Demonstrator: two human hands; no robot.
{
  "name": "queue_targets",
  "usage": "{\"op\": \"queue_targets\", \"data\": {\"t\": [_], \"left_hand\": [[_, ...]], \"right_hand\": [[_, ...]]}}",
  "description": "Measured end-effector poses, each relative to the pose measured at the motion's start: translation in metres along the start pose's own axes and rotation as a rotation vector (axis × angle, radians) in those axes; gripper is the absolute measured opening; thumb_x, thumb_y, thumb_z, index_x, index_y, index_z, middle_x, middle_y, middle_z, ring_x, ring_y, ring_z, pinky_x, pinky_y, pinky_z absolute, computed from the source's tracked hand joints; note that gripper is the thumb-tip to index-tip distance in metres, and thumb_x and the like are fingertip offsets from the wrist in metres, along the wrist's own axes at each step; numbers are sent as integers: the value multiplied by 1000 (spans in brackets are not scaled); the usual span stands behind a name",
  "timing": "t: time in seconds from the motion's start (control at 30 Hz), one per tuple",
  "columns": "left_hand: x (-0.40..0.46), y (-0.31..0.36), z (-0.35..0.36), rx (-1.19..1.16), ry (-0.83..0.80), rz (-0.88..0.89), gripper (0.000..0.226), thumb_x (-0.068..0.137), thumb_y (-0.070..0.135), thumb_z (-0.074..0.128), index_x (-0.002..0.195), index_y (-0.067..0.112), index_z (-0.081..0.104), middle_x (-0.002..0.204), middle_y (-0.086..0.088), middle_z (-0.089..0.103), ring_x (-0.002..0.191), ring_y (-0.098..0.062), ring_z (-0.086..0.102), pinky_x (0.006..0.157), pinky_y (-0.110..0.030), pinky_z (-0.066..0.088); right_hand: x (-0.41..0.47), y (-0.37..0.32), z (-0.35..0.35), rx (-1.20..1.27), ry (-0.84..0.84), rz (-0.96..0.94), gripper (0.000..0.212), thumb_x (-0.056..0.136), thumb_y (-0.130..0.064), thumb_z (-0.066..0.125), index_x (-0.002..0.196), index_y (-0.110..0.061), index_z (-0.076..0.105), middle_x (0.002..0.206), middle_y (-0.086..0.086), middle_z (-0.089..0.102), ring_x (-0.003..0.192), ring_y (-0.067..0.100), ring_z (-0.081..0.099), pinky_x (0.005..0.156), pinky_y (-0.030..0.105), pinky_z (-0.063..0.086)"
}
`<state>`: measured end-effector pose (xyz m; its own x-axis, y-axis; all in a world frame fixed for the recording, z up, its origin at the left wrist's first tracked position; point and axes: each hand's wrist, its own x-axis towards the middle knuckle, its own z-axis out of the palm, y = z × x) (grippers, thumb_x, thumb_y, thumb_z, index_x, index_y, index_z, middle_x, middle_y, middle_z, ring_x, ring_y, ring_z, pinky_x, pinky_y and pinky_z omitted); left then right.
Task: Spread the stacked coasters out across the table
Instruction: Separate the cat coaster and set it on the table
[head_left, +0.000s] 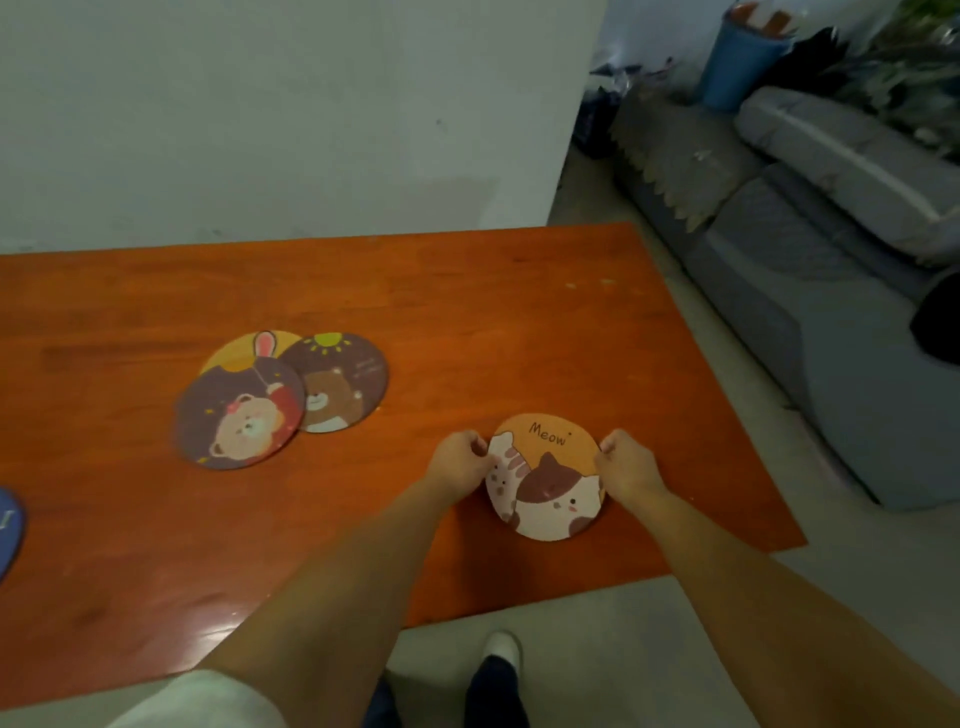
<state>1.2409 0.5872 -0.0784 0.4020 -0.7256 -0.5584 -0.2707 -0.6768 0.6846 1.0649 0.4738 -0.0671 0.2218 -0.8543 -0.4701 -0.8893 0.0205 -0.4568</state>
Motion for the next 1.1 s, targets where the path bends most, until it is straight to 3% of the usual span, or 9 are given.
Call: {"op": "queue_targets", "data": {"t": [0.13, 0.2, 0.27, 0.33, 0.43, 0.7, 0.9, 1.0, 1.1], "left_hand": [[4, 4, 15, 183, 108, -42, 15, 97, 18, 46, 84, 12, 47, 76, -8, 49, 61, -20, 43, 59, -35, 35], [5, 6, 17, 319, 142, -25, 21, 99, 26, 43, 99, 8, 53, 96, -16, 59, 84, -32, 57, 64, -40, 42], [6, 4, 15, 393, 164, 6, 24, 99, 24, 43, 115, 7, 50, 117, -17, 57, 107, -37, 55, 77, -46, 47], [4, -1, 6, 379, 164, 24, 26, 97, 20, 47, 120, 8, 44, 123, -17, 54, 112, -37, 52, 81, -47, 47], [1, -24, -31, 350, 197, 20, 30, 96, 27, 52, 118, 9, 44, 121, -16, 54, 109, -37, 53, 78, -44, 45], [-12, -133, -210, 188, 539, -177, 27, 91, 20, 52, 110, 1, 56, 116, -23, 64, 110, -40, 59, 86, -44, 47], [-9, -201, -284, 39, 578, -342, 27, 90, 11, 51, 107, -5, 65, 119, -29, 65, 112, -42, 60, 92, -43, 48], [2, -206, -290, -21, 529, -345, 28, 88, 11, 53, 102, -9, 68, 114, -31, 67, 110, -42, 61, 89, -42, 48], [11, -199, -287, -26, 489, -331, 30, 88, 13, 56, 98, -13, 68, 110, -35, 67, 106, -43, 63, 85, -44, 48]], "right_hand": [[4, 11, 3, -85, -16, -38, 8, 97, -12, 47, 89, -10, 45, 95, 13, 61, 87, 31, 63, 72, 41, 52], [7, 9, 4, -164, -31, -60, 10, 96, -15, 48, 88, -12, 43, 95, 13, 58, 82, 29, 58, 68, 41, 48], [10, 2, 2, -277, -32, -89, 9, 95, -17, 50, 92, -13, 43, 105, 14, 57, 83, 26, 52, 67, 38, 45], [12, -11, 0, -343, -4, -124, 16, 92, -18, 54, 106, -11, 48, 119, 13, 55, 98, 28, 55, 76, 41, 50], [12, -49, 8, -315, 6, -178, 32, 93, -21, 54, 124, -12, 48, 130, 12, 51, 114, 32, 54, 89, 45, 50], [-20, -224, 122, -183, -110, -457, 25, 92, -8, 46, 113, -7, 60, 123, 17, 59, 110, 35, 57, 93, 41, 48], [-25, -300, 195, -104, -171, -361, 27, 96, -12, 45, 114, -1, 61, 120, 21, 65, 112, 36, 60, 89, 41, 49], [-20, -313, 215, -65, -166, -251, 23, 95, -14, 48, 86, 0, 65, 90, 25, 65, 94, 39, 60, 76, 40, 48], [-16, -319, 221, -43, -164, -149, 43, 92, -18, 56, 54, -8, 40, 57, 10, 40, 63, 28, 44, 59, 32, 38]]}}
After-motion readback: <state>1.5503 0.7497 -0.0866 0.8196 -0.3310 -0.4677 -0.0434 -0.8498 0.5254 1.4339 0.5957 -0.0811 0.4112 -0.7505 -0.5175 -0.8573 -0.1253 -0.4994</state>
